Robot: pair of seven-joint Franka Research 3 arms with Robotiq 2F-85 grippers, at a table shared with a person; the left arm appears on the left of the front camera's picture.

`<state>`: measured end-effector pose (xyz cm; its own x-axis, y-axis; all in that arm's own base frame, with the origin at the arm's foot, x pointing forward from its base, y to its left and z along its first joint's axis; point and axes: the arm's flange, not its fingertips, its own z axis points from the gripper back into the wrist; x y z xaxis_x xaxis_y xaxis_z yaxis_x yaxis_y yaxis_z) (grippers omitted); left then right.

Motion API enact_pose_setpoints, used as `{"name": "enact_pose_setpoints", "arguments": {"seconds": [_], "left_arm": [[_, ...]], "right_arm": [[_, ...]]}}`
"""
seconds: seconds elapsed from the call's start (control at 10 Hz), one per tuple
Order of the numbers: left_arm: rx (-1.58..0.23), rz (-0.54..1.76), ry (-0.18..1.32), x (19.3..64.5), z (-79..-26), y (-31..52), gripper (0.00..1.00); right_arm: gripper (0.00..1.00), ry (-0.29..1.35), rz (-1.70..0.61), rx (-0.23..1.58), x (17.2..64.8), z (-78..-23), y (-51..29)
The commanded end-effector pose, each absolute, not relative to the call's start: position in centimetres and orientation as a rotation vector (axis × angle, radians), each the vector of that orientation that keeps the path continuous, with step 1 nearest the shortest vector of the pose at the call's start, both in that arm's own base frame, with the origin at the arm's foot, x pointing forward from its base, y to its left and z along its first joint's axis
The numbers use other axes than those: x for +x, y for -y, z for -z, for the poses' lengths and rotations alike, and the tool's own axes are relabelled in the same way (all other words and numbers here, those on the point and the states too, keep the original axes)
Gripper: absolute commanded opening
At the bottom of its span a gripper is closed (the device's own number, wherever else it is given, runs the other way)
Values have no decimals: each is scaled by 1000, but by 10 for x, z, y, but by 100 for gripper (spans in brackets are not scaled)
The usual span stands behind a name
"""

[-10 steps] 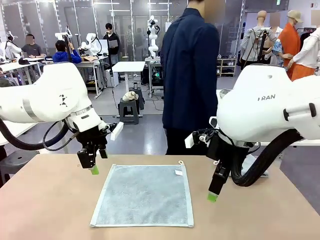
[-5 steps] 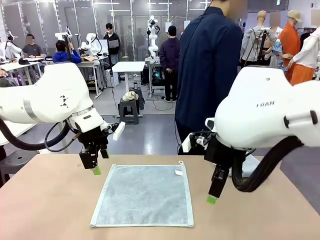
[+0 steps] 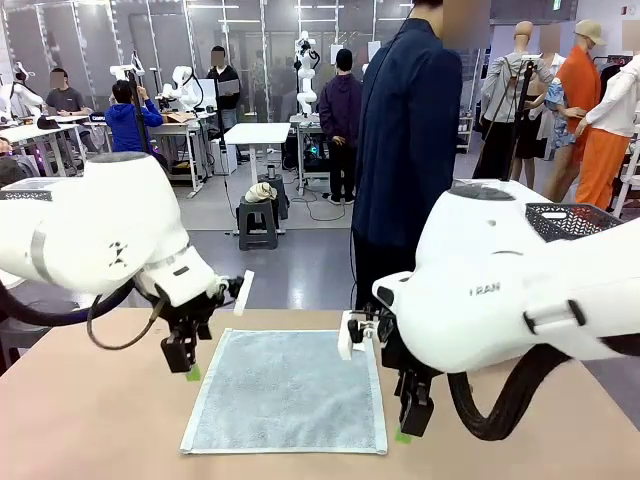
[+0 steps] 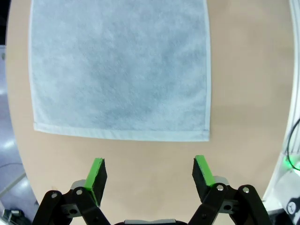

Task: Fold the towels and place them in the basket.
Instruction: When a person lays out a Towel with hook on the table, fold it in half twice.

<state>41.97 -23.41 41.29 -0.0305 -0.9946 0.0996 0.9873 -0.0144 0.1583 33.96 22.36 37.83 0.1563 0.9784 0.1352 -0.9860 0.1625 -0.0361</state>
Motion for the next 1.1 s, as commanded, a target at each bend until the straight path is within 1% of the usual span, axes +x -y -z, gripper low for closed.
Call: {"name": "enact_pose_setpoints", "arguments": {"seconds": [0.0, 0.3, 0.5, 1.0], "left_arm": [[117, 1566, 199, 404, -403, 226, 93], [133, 1544, 143, 389, -373, 221, 93], [135, 1538, 156, 390, -348, 218, 93], [71, 1542, 172, 386, -327, 218, 93]], "right_arm": [[83, 95, -1450, 30, 346, -357, -232], [83, 87, -1497, 18, 348, -332, -245], [83, 79, -1509, 16, 350, -323, -248], [83, 78, -1500, 12, 351, -318, -260]]}}
